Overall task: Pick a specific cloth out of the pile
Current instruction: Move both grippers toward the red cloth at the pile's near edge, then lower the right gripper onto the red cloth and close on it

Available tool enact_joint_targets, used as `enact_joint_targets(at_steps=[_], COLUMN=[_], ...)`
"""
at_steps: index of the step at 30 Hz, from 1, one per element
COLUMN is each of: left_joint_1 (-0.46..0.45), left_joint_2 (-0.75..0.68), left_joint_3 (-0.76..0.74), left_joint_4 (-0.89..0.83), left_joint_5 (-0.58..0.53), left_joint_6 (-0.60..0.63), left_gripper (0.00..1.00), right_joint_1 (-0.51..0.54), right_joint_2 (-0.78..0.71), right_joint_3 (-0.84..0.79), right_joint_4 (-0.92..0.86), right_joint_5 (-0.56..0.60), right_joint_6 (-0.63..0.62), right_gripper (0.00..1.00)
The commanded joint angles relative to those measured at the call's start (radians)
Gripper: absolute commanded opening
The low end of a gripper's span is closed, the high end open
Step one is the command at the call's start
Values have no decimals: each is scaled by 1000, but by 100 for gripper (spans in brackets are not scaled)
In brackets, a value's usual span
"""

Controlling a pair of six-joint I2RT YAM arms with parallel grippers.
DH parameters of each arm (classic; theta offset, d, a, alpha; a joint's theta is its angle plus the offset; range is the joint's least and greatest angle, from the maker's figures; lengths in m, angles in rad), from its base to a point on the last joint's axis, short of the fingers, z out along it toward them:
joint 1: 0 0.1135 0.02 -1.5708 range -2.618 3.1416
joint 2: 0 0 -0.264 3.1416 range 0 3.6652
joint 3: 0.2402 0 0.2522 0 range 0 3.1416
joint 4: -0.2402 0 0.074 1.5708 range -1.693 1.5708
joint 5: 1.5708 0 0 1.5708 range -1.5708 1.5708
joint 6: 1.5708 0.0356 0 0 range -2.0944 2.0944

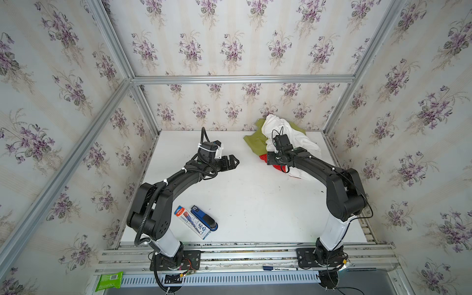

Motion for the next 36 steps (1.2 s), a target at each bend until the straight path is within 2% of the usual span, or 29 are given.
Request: enact_joint_targets(at_steps=[1, 18, 36], left_joint_1=[-5, -16, -20], left_joint_2=[22, 124, 127], left_joint_3=[23, 93, 90], left_joint_4=[16, 25, 25], left_joint_5=[33, 130, 144], left_joint_6=[-11, -36, -47], left_gripper=[100, 100, 100], right_joint_1=[6, 9, 6], right_joint_2=[42, 200, 318], right_joint_3=[42, 155, 231], right_joint_4=[7, 34, 44], right_joint_5=[6, -7, 21], right_joint_6=[9, 12, 13], right_gripper=[69, 52, 36])
